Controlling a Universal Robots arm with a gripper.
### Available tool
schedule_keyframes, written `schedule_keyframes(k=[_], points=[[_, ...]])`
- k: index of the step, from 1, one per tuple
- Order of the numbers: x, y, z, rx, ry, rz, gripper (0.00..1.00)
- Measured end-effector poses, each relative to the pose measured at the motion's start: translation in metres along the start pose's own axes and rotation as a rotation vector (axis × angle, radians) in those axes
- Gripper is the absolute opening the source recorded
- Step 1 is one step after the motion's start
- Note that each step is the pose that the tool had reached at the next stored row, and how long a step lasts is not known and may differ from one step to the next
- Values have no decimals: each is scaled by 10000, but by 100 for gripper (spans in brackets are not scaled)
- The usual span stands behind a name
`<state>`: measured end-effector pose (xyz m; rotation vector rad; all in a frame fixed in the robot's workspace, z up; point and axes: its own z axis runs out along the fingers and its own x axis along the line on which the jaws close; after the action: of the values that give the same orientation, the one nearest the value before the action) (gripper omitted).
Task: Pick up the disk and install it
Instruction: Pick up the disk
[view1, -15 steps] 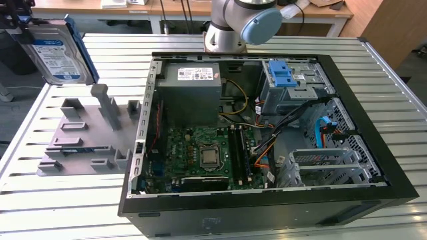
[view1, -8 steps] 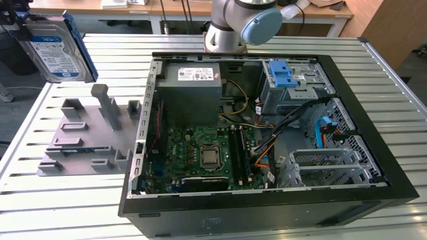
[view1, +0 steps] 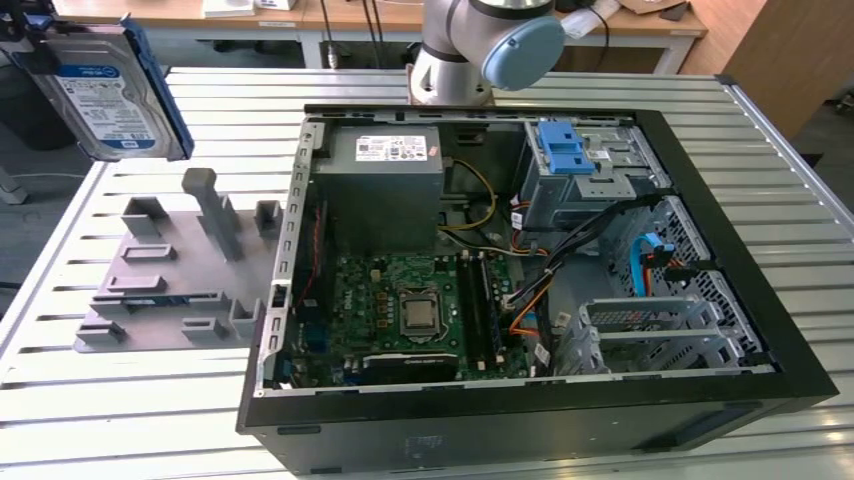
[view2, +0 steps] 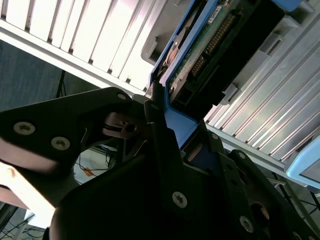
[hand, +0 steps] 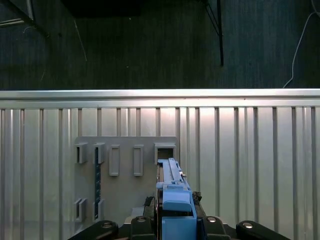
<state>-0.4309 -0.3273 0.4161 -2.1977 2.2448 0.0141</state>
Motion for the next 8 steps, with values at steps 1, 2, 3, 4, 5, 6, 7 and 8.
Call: schedule_keyframes(k=[1,2,3,4,5,6,7,8], points=[[0,0,-9,0,0,0,36],[0,0,-18,0,0,0,36],[0,0,-25,1,0,0,36],[0,0,-33,1,0,0,36],[0,0,-40,1,0,0,36],[0,0,-48,1,0,0,36],[0,0,-57,1,0,0,36],[0,0,-66,1,-1,0,36]])
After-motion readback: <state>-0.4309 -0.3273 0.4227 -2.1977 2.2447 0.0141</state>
